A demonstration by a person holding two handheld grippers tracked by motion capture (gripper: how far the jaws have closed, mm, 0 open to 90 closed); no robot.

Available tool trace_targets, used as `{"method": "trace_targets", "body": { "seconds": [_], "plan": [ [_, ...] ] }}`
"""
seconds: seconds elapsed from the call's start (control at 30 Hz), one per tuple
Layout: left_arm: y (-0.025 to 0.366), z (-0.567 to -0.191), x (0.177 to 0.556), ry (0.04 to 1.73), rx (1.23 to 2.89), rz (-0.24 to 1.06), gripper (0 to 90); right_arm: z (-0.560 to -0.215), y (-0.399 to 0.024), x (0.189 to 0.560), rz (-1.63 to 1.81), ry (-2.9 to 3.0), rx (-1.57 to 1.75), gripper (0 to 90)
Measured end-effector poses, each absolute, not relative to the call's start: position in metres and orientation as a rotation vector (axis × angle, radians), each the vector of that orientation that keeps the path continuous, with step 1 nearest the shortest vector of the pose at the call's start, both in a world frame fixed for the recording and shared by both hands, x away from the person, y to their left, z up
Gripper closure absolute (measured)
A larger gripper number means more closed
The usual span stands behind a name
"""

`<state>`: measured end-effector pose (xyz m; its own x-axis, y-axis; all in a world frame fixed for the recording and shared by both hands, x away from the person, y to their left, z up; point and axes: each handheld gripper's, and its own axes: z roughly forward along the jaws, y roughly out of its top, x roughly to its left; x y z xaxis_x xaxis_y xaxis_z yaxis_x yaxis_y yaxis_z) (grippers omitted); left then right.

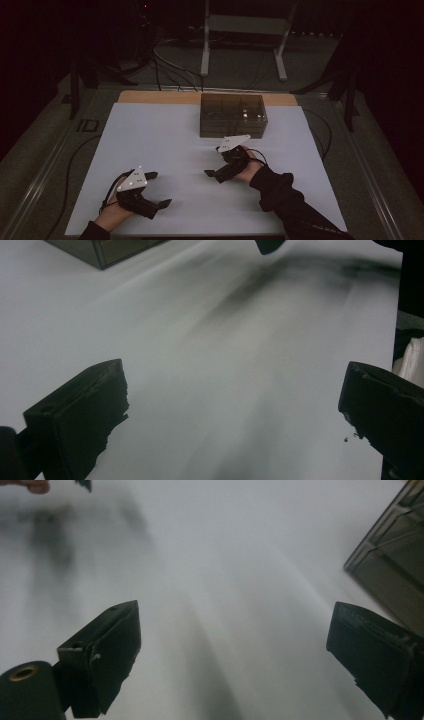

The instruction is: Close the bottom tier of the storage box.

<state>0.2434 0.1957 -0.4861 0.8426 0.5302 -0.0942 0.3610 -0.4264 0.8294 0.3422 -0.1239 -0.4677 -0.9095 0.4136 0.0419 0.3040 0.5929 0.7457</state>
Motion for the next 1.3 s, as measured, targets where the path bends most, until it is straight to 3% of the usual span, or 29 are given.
{"method": "trace_targets", "body": {
  "seconds": [0.67, 1.3],
  "plan": [
    [0.195, -0.486, 0.243, 0.648, 2.064, 0.222, 0.0, -0.5, -0.142, 0.312, 1.198, 2.757, 0.476, 7.4],
    [0.195, -0.486, 0.243, 0.643, 2.068, 0.214, 0.0, -0.508, -0.193, 0.286, 1.228, 2.763, 0.531, 7.4]
  ]
}}
